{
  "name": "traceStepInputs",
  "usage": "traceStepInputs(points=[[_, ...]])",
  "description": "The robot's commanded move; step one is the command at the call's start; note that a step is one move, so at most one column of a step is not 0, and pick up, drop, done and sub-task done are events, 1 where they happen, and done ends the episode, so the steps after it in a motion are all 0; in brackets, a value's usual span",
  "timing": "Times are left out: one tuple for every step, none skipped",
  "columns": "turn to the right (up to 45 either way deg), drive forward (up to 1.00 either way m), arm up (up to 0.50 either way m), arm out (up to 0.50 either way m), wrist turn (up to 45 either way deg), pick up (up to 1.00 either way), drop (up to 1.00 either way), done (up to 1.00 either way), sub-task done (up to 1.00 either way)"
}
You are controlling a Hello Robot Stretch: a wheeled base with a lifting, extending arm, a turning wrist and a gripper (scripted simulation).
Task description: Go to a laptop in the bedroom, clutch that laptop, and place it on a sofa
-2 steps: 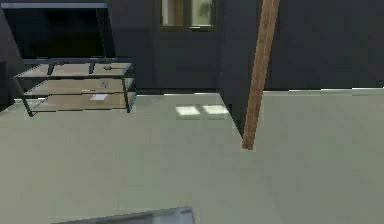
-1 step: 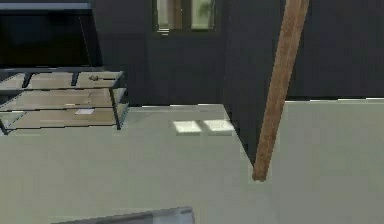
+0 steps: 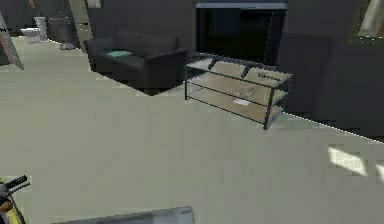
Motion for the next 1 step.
traceStepInputs(points=[[-9.0, 0.0, 0.0, 0.0, 0.0, 0.0, 0.0, 0.0, 0.0]])
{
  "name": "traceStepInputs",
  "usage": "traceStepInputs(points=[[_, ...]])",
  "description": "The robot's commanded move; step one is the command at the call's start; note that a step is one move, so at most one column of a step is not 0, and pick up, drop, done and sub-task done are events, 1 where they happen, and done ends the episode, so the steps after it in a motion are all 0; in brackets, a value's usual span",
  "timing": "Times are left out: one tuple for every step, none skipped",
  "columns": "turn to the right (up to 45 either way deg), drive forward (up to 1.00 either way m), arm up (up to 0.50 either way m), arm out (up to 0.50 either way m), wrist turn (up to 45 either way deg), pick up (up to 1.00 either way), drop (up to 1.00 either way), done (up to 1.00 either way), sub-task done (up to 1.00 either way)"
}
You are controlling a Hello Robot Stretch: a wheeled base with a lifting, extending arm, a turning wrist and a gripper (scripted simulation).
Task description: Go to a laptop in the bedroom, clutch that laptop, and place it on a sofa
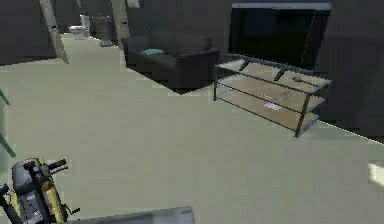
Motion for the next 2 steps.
traceStepInputs(points=[[0.0, 0.95, 0.0, 0.0, 0.0, 0.0, 0.0, 0.0, 0.0], [-24.0, 0.0, 0.0, 0.0, 0.0, 0.0, 0.0, 0.0, 0.0]])
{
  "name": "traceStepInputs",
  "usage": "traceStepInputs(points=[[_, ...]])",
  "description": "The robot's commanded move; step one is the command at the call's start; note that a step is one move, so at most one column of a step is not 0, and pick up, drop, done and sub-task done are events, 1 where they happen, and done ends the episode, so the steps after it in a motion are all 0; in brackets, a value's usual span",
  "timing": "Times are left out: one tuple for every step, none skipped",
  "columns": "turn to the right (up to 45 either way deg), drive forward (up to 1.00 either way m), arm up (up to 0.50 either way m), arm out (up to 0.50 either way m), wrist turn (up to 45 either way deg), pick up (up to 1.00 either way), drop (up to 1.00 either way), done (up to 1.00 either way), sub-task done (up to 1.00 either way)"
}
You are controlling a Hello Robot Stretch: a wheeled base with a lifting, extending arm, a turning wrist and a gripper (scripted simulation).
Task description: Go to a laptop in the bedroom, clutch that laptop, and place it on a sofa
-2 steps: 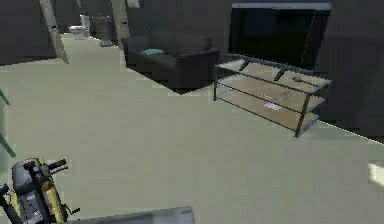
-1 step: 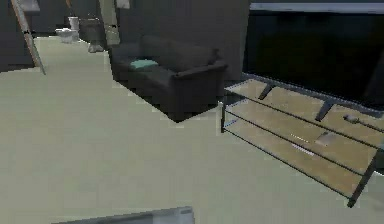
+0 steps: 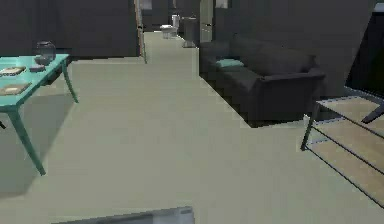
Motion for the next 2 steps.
traceStepInputs(points=[[0.0, 1.0, 0.0, 0.0, 0.0, 0.0, 0.0, 0.0, 0.0], [0.0, 1.0, 0.0, 0.0, 0.0, 0.0, 0.0, 0.0, 0.0]])
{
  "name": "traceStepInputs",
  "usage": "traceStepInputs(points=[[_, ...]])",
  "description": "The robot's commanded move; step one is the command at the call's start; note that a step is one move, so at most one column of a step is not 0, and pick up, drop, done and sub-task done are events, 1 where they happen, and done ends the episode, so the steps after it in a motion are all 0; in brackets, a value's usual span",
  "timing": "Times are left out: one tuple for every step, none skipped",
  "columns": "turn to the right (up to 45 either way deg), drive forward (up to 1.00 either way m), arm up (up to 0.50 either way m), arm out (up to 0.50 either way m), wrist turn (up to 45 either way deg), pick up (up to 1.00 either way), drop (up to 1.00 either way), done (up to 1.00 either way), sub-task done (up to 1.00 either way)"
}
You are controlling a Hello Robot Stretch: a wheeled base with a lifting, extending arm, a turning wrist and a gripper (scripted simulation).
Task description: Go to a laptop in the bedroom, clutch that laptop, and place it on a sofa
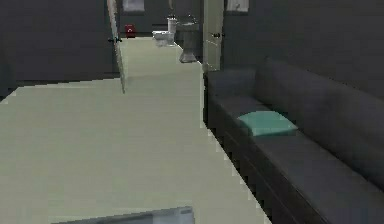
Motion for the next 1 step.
traceStepInputs(points=[[0.0, 1.0, 0.0, 0.0, 0.0, 0.0, 0.0, 0.0, 0.0]])
